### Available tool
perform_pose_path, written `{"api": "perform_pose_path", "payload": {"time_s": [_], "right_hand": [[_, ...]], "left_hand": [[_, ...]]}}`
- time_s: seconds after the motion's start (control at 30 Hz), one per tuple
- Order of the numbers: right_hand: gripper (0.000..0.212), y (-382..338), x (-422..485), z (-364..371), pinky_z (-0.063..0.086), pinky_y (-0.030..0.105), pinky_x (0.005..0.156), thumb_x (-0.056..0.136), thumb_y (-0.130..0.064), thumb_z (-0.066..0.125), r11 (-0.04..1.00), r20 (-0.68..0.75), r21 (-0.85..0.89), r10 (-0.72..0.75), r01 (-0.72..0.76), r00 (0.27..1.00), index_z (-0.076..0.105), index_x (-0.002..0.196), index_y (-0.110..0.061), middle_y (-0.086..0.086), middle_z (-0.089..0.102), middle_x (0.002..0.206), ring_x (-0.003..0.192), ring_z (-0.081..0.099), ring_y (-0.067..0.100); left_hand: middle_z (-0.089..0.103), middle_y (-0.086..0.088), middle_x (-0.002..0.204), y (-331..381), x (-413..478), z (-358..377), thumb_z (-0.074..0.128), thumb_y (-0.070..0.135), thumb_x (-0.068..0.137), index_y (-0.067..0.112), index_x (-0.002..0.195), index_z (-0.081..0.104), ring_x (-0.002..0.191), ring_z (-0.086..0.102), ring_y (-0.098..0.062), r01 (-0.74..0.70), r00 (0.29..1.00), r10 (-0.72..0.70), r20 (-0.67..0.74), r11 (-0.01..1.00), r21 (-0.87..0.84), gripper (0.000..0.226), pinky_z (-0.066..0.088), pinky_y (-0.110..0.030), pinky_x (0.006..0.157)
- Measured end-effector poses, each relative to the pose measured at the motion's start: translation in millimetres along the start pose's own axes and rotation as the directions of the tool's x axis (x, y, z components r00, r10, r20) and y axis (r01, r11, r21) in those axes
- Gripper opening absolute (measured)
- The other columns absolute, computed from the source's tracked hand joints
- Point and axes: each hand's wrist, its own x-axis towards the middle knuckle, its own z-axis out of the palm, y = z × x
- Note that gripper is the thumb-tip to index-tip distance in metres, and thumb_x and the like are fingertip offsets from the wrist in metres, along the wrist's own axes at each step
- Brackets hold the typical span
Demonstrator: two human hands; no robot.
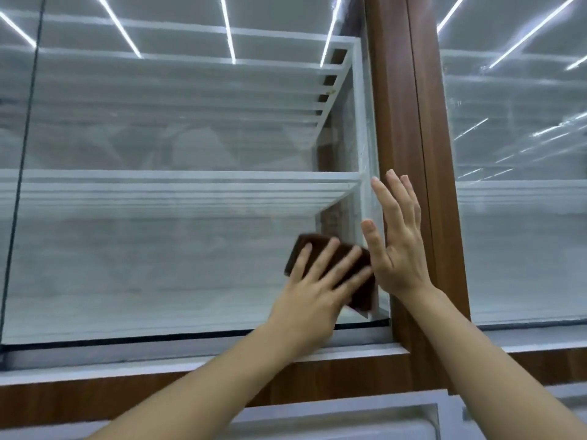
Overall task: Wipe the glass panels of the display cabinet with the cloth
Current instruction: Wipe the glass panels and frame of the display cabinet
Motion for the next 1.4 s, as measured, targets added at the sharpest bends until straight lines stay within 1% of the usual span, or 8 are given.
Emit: {"api": "perform_pose_path", "payload": {"time_s": [0.1,0.27,0.4,0.63,0.87,1.1,1.27,1.4], "right_hand": [[0.059,0.9,0.2,-0.9,0.01,0.033,0.126,0.104,-0.049,0.031,1.0,-0.008,-0.007,-0.011,0.011,1.0,0.037,0.151,-0.013,0.014,0.028,0.162,0.154,0.014,0.027],[0.055,2.1,-0.3,-0.2,0.016,0.039,0.125,0.103,-0.042,0.036,0.998,-0.001,-0.059,0.005,-0.005,1.0,0.038,0.15,-0.013,0.014,0.031,0.161,0.153,0.018,0.026],[0.055,-0.7,-4.4,2.3,0.02,0.058,0.121,0.104,-0.044,0.038,0.986,0.06,-0.166,-0.006,0.016,0.998,0.038,0.15,-0.015,0.013,0.031,0.16,0.152,0.02,0.029],[0.057,-70.2,-75.8,60.1,0.012,0.058,0.122,0.101,-0.04,0.043,0.987,0.235,-0.162,0.061,-0.022,0.97,0.032,0.154,-0.021,0.008,0.022,0.165,0.154,0.01,0.028],[0.071,-86.1,-81.6,79.3,-0.024,0.048,0.118,0.097,-0.065,0.012,0.92,0.448,-0.392,0.221,-0.032,0.866,-0.011,0.157,-0.037,-0.007,-0.023,0.166,0.152,-0.024,0.018],[0.072,-90.6,-77.6,74.4,-0.027,0.044,0.117,0.096,-0.066,0.014,0.915,0.471,-0.398,0.266,-0.066,0.841,-0.008,0.158,-0.037,-0.009,-0.024,0.165,0.151,-0.026,0.015],[0.072,-94.1,-79.6,77.5,-0.02,0.05,0.118,0.096,-0.064,0.02,0.93,0.417,-0.359,0.236,-0.079,0.878,0.006,0.159,-0.033,-0.004,-0.007,0.169,0.154,-0.015,0.02],[0.055,-105.7,-59.4,82.8,0.02,0.061,0.114,0.095,-0.05,0.045,0.948,0.201,-0.285,0.206,-0.143,0.958,0.047,0.141,-0.02,0.009,0.042,0.149,0.139,0.031,0.029]], "left_hand": [[0.027,0.003,0.164,-34.1,18.4,-4.3,0.042,0.034,0.097,0.038,0.155,0.031,0.152,0.021,-0.029,-0.086,0.996,0.085,0.027,0.995,0.058,0.06,0.008,-0.052,0.121],[0.013,0.005,0.168,-83.1,104.3,-36.9,0.033,0.035,0.106,0.037,0.157,0.024,0.155,0.003,-0.027,0.42,0.901,-0.426,-0.08,0.904,-0.076,0.052,-0.005,-0.051,0.121],[0.015,0.001,0.168,-27.0,38.2,-16.0,0.045,0.029,0.102,0.035,0.157,0.026,0.155,0.0,-0.029,0.337,0.934,-0.348,-0.084,0.933,-0.124,0.059,-0.003,-0.055,0.123],[0.0,0.007,0.168,-46.2,-108.4,-30.6,0.05,0.015,0.096,0.041,0.159,0.009,0.154,-0.01,-0.024,0.346,0.937,-0.34,0.076,0.932,-0.107,0.079,-0.008,-0.047,0.122],[0.003,-0.001,0.169,-206.5,-92.7,-84.0,0.039,0.013,0.106,0.033,0.159,0.017,0.153,-0.003,-0.039,0.728,0.681,-0.731,-0.033,0.681,-0.082,0.061,-0.001,-0.061,0.12],[0.012,0.0,0.168,-113.1,-118.0,-54.6,0.04,0.03,0.104,0.034,0.157,0.027,0.155,0.002,-0.034,0.333,0.943,-0.329,0.056,0.941,-0.068,0.055,0.003,-0.056,0.121],[0.049,-0.005,0.152,-102.2,-173.0,-57.6,0.04,0.017,0.097,0.024,0.135,0.062,0.138,0.043,-0.033,0.43,0.899,-0.438,-0.028,0.892,-0.137,0.045,0.028,-0.046,0.11],[0.071,-0.001,0.115,-113.2,-124.6,-66.6,0.06,0.005,0.09,0.016,0.108,0.071,0.095,0.06,-0.024,0.46,0.855,-0.492,-0.163,0.865,-0.199,0.024,0.026,-0.031,0.08]]}}
